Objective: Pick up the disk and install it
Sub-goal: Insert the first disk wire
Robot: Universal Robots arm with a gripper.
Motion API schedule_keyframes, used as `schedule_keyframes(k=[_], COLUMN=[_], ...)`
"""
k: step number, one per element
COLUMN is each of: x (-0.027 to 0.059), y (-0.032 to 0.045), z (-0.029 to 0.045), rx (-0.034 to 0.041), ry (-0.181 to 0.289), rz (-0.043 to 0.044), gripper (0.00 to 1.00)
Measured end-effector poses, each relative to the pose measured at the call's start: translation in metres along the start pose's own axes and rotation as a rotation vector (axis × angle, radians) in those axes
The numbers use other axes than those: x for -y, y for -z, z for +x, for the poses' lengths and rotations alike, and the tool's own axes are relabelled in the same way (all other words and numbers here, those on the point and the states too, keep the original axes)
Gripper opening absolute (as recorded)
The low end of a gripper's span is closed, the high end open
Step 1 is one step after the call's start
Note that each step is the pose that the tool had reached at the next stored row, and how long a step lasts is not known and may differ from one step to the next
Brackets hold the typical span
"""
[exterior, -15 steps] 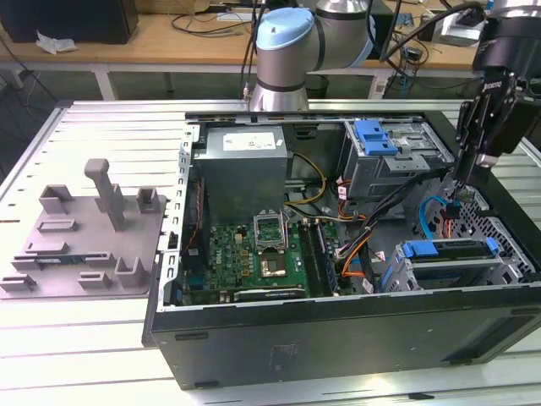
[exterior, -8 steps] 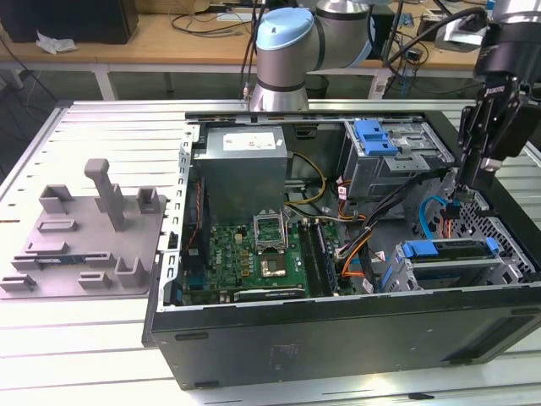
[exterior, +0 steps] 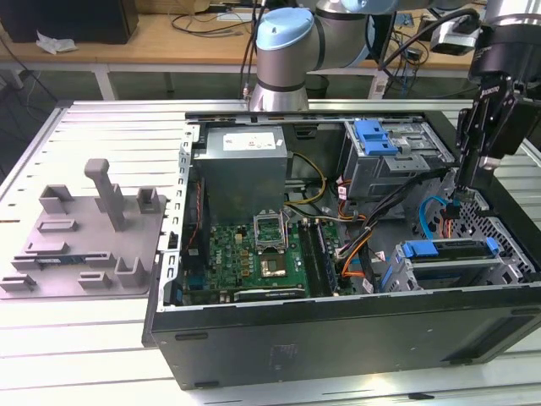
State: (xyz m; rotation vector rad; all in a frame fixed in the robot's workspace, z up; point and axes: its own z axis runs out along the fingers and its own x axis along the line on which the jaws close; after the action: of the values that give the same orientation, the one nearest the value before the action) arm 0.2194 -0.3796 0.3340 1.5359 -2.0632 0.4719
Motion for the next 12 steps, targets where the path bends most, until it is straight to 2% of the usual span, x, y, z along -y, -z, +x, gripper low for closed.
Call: schedule_keyframes(k=[8, 10, 11, 12], x=[-0.0006, -0.0006, -0.0006, -0.0006], y=[-0.0025, -0.0032, -0.0037, -0.0041], z=[-0.0016, -0.0022, -0.0026, -0.0028], rx=[-0.0001, -0.0001, 0.0, -0.0001], ry=[0.0, 0.0, 0.0, 0.0], rz=[0.0002, 0.0001, 0.0001, 0.0001], gripper=[0.44, 0.43, 0.35, 0.35])
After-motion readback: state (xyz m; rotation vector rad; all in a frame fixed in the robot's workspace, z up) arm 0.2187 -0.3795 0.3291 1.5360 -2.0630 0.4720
